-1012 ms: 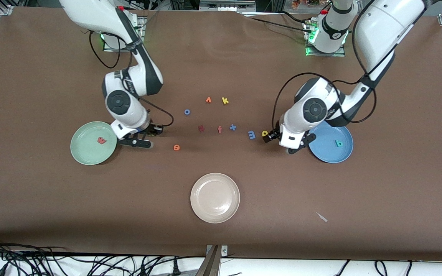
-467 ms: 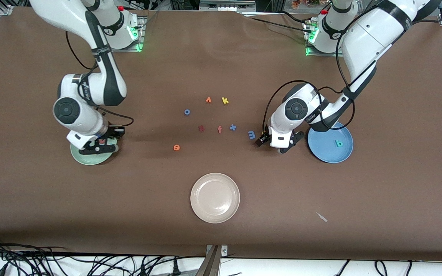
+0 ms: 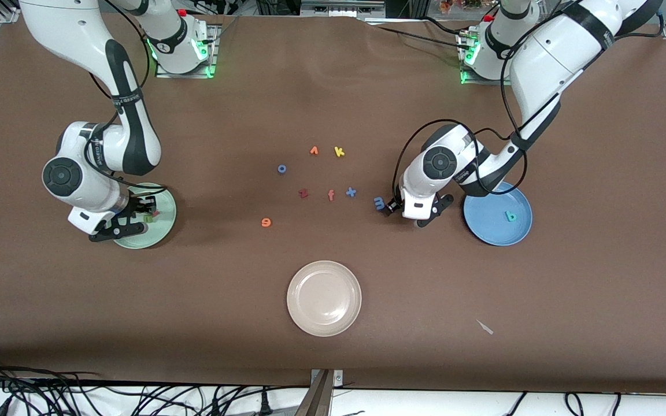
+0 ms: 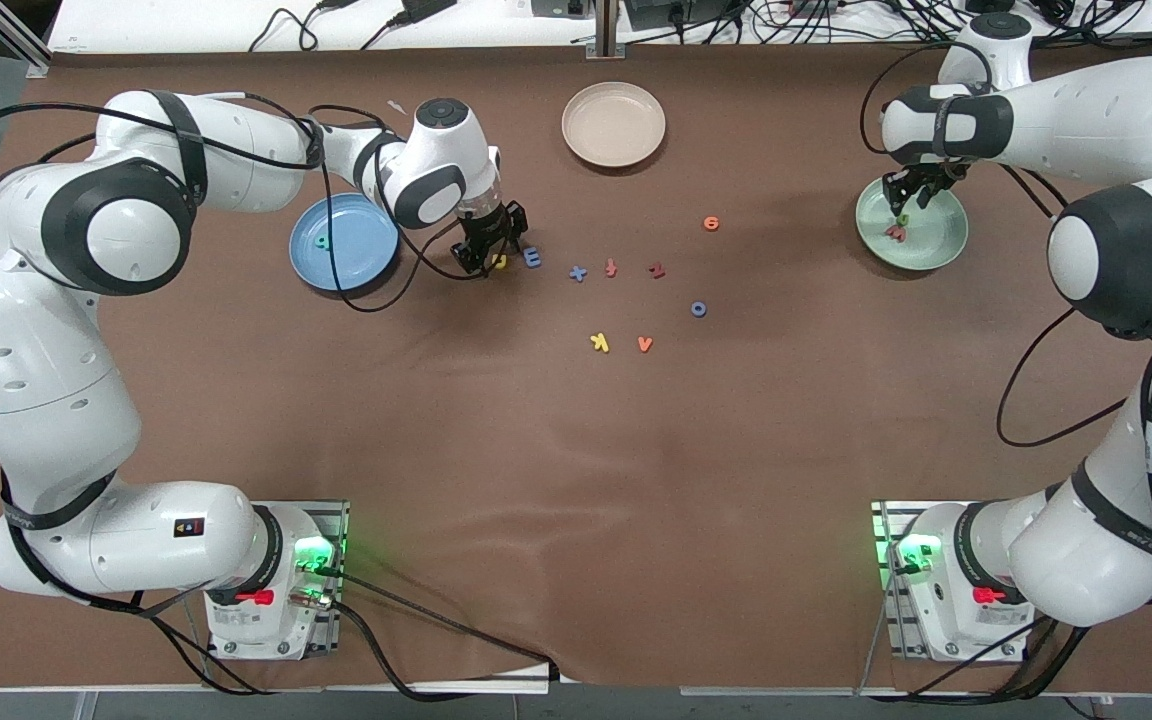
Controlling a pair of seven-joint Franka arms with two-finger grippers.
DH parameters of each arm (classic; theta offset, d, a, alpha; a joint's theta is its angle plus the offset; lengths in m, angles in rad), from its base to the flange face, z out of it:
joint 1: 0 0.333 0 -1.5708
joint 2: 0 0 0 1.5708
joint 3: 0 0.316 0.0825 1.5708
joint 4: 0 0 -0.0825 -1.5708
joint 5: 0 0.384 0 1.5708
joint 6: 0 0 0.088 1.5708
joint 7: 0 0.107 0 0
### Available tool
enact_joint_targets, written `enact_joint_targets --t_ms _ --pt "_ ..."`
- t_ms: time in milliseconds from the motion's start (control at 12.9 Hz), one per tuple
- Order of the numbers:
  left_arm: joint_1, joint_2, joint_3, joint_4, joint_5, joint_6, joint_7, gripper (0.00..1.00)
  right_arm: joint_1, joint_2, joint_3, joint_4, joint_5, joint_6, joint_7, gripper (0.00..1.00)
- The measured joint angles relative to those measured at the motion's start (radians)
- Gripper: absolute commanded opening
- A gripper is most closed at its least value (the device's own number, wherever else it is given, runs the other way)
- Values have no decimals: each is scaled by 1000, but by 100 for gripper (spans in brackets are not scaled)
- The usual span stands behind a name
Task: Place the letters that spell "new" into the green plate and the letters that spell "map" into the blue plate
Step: 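Drop the green letter on the green plate while the left gripper grasps the yellow letter, then place the yellow letter on the blue plate while the right gripper grasps the orange 6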
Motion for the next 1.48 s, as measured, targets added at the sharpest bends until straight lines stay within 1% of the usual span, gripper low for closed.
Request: enact_joint_targets --t_ms 156,311,467,622,778,934,1245,1401,1478 --pt "-3 -1 0 0 0 0 -5 65 16 -1 13 13 3 -1 29 100" --pt "-4 -2 -2 0 0 -1 -10 51 41 -2 39 37 4 -20 127 100" --pt "-6 -4 -3 0 0 -2 -12 39 60 -4 85 78 5 -52 258 100" --pt "-7 -5 -5 -1 0 -2 -13 26 64 -3 145 108 17 -59 406 100" --pt "-7 -7 -5 -1 0 -4 -13 24 65 15 194 139 76 -58 497 100" --pt "-7 -8 -6 -1 0 -5 -13 23 66 51 224 184 111 -58 554 100" --pt "-5 -18 -7 1 0 -30 -9 22 77 142 274 270 118 -18 706 100" --pt "9 -41 -10 6 0 -76 10 22 105 189 279 307 118 -5 780 100" --pt "28 -59 -23 9 0 -114 28 22 117 212 279 327 118 -2 813 100"
